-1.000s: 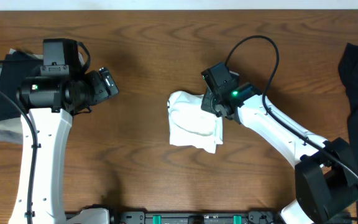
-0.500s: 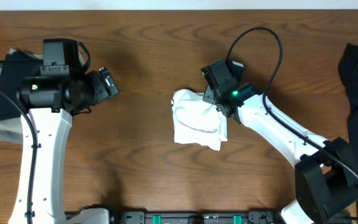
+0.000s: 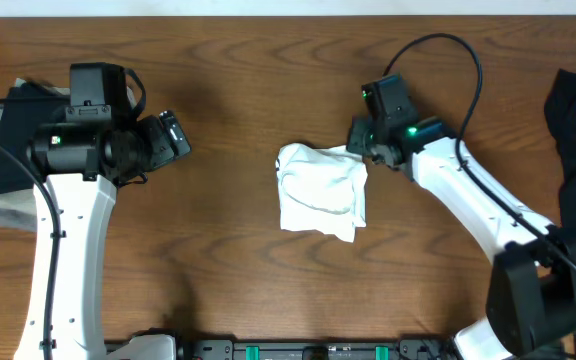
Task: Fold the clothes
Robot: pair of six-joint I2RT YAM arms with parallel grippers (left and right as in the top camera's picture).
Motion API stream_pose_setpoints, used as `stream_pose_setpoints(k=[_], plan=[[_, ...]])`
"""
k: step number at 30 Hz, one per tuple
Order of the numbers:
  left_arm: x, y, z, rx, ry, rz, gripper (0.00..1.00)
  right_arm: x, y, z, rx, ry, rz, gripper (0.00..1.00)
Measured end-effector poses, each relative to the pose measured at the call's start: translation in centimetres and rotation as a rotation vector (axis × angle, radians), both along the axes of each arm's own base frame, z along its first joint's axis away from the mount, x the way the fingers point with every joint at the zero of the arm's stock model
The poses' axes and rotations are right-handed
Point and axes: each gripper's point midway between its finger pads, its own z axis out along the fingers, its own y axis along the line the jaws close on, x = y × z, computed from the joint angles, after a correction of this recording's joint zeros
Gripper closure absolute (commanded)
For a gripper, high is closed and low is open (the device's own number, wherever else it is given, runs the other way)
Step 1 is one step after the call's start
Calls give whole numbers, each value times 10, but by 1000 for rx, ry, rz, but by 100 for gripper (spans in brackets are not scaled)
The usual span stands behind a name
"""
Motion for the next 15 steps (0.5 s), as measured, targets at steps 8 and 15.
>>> stream_pose_setpoints(k=[8,15], plan=[[0,4,0,19,1,9,2,-72,44,31,230,219,167,43],[1,4,-4,20,14,9,2,-103,48,20,198,355,102,46]])
